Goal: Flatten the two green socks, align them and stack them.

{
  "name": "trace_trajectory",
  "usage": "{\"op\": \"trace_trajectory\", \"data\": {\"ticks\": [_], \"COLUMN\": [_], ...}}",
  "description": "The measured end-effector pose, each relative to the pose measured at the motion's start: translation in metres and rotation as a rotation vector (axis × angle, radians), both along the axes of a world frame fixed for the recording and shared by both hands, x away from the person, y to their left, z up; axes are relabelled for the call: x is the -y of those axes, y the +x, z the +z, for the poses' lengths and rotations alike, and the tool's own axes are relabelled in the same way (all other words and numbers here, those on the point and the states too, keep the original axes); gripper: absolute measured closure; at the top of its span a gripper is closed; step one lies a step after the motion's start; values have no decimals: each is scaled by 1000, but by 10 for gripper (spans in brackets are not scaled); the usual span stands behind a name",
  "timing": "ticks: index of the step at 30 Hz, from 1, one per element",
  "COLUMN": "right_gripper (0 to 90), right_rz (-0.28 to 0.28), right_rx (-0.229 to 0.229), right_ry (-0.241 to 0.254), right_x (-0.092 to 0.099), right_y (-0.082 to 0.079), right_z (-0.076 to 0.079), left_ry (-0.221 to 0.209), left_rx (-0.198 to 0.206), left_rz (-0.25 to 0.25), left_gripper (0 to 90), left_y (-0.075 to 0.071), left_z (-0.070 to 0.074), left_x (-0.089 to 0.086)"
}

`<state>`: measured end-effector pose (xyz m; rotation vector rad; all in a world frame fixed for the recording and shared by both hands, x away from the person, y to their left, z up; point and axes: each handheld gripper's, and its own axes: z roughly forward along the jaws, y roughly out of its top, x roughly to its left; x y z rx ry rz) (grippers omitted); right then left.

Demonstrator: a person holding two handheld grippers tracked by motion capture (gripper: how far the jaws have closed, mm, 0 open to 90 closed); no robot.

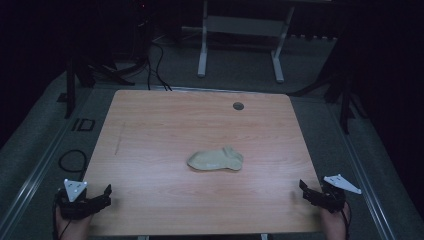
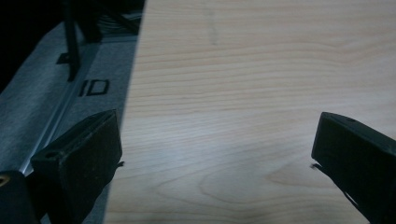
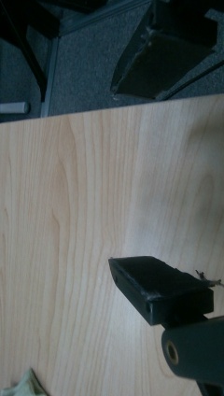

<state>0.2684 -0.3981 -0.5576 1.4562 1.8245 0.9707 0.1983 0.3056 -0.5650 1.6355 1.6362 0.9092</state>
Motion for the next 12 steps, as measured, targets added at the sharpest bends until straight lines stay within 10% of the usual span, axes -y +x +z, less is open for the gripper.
{"op": "trace_trajectory", "data": {"ticks": [12], "right_gripper": [138], "right_rz": [-25], "right_rx": [-10], "right_ry": [15], "right_x": [3], "right_y": [1], "right_z": [-2], "left_ry": [-5], "left_rx": [6], "left_rz": [27], "left_gripper": [19], "left_y": [3], "left_z": [2], "left_x": [1]}}
